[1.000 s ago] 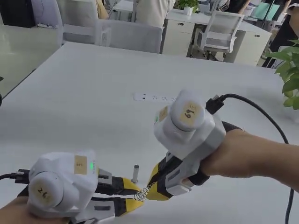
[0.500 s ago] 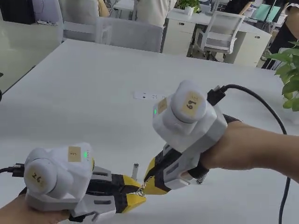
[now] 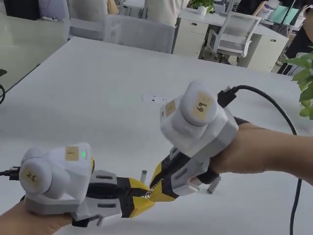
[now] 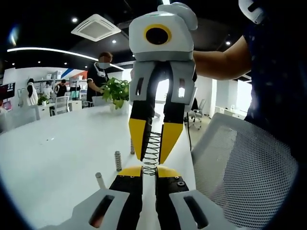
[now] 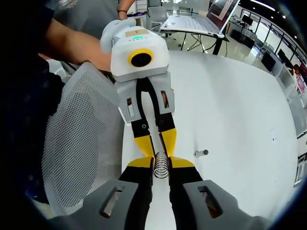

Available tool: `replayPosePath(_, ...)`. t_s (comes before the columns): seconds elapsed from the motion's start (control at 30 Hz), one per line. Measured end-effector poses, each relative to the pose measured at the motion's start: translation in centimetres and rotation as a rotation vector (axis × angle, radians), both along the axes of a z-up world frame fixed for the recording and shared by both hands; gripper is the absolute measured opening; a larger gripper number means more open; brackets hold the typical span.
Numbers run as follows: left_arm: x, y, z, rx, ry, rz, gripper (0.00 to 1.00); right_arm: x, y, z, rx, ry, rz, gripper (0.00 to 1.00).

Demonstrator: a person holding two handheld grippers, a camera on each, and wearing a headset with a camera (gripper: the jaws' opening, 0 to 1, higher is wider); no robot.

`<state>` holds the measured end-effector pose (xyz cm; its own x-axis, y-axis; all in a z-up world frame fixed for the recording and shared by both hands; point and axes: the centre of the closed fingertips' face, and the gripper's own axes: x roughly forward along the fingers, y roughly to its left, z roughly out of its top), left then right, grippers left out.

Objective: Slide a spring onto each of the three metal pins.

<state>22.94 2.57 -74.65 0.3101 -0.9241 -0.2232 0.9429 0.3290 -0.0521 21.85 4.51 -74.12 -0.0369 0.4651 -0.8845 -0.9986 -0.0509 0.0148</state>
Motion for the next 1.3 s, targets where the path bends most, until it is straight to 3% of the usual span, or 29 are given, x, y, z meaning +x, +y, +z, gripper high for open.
replayPosePath(0.3, 0.09, 0.06, 0.06, -0.017, 0.009, 0.004, 0.01, 0.13, -0.14, 0.04, 0.007, -0.003, 0.001, 0.1)
replayPosePath(0.33, 0.06, -0.04, 0.61, -0.061, 0.028, 0.005, 0.01, 0.11, -0.11, 0.04, 0.007, -0.002, 0.001, 0.1)
replayPosePath(0.37, 0.2, 0.12, 0.67, -0.063, 0.026, 0.011, 0.01, 0.11, -0.07, 0.02, 0.009, 0.001, -0.001, 0.1)
replayPosePath(0.4, 0.2, 0.16, 0.46, -0.047, 0.021, 0.011, 0.01, 0.12, 0.01, 0.02, 0.014, 0.002, -0.001, 0.1)
replayPosePath(0.57, 0.2, 0.16, 0.43, -0.053, 0.02, 0.011, 0.01, 0.18, 0.24, 0.13, 0.027, 0.008, -0.013, 0.09)
replayPosePath(1.0, 0.22, -0.02, 0.56, -0.047, 0.002, 0.0, 0.02, 0.32, 0.19, 0.23, -0.028, 0.022, -0.018, 0.08)
replayPosePath(1.3, 0.52, -0.18, 0.54, -0.028, -0.016, -0.001, 0.02, 0.55, 0.28, 0.2, -0.069, 0.008, -0.014, 0.08)
